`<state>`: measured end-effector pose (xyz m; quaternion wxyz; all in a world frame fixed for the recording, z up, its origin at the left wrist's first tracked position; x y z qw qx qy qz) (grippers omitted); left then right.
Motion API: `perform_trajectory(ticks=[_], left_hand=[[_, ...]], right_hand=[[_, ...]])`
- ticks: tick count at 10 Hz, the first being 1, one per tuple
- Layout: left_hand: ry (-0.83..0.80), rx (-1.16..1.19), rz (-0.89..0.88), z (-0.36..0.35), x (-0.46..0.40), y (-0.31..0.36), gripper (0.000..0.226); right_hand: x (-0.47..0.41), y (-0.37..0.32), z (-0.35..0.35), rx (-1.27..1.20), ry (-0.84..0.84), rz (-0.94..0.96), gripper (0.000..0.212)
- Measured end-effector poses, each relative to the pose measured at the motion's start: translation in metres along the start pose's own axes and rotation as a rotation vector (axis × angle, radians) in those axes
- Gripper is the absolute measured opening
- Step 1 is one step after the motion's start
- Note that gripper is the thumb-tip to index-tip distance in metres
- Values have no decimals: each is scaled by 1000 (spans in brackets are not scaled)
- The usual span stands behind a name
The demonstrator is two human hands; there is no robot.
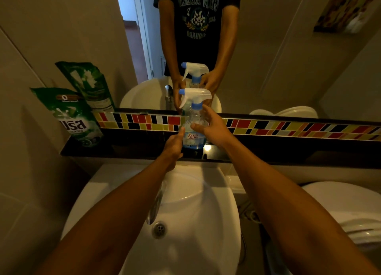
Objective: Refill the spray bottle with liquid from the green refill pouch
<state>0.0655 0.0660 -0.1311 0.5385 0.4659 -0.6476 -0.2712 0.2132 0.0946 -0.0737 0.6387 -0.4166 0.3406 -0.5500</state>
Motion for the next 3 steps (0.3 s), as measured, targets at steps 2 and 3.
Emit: perform_trajectory(ticks=[2,3], left_hand=[[108,-384,-199,23,17,2,51],[106,-658,-306,46,34,-3,46]], right_hand=[[30,11,-5,-35,379,-80,59],[59,29,-21,26,483,-135,50]])
Point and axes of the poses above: each hand's wrist, its own x-axis away from the middle knuckle, its own z-axis out of the back of the hand, y = z × x, the point moved 3 cm from there along -x, towards the middle knuckle, and after that the axes turned 12 degrees about x, right-handed, at the moved point
